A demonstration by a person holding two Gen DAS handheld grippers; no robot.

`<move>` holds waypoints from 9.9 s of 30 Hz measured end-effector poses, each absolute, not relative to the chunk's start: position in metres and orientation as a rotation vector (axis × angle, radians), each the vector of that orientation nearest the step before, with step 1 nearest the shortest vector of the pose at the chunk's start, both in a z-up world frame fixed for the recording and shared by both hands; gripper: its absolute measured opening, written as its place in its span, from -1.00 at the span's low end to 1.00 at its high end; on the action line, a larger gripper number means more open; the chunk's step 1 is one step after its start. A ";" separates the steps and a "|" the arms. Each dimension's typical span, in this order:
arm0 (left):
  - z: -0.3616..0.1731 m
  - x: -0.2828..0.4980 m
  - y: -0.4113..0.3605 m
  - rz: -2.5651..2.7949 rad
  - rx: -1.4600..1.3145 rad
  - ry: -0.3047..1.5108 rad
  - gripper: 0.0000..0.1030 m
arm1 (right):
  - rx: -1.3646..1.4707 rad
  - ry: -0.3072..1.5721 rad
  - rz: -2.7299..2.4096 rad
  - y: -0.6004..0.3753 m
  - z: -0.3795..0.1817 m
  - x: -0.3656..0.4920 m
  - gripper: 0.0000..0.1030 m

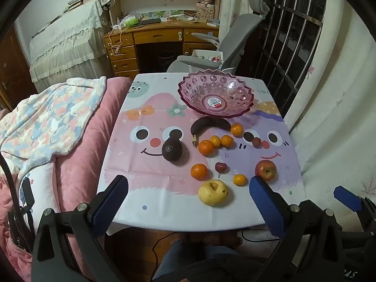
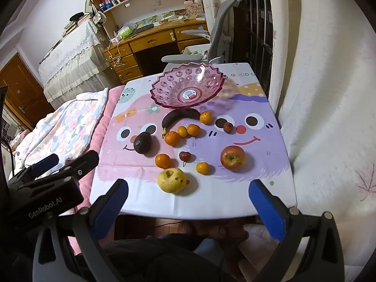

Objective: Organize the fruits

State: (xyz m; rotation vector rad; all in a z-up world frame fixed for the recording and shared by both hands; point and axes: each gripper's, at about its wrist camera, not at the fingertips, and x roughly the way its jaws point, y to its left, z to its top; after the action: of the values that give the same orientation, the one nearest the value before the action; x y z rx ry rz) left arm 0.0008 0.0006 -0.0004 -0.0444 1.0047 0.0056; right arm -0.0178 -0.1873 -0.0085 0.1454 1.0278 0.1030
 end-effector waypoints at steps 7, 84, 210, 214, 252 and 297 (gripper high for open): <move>0.000 0.000 0.001 0.005 -0.042 0.985 0.99 | 0.147 1.023 0.105 -0.188 -0.008 -0.018 0.99; -0.062 0.073 0.035 -0.282 0.005 1.217 0.95 | 0.202 0.915 -0.148 -0.160 -0.028 -0.012 0.99; -0.094 0.340 0.014 -0.259 -0.161 1.194 0.41 | 0.151 0.998 0.271 -0.200 -0.106 0.290 0.40; -0.119 0.358 0.011 -0.282 -0.180 1.188 0.41 | 0.157 1.051 0.263 -0.197 -0.129 0.310 0.40; -0.159 0.385 0.000 -0.336 -0.170 1.216 0.60 | 0.110 1.147 0.219 -0.174 -0.172 0.348 0.44; -0.123 0.184 0.043 -0.018 -0.074 1.271 0.60 | 0.041 1.112 0.433 -0.192 -0.156 0.142 0.44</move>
State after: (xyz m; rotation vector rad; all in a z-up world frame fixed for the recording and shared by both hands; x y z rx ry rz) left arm 0.1842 0.0427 -0.1231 -0.0739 1.2705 -0.0179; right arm 0.1420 -0.1921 -0.1557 0.0410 1.1119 0.4328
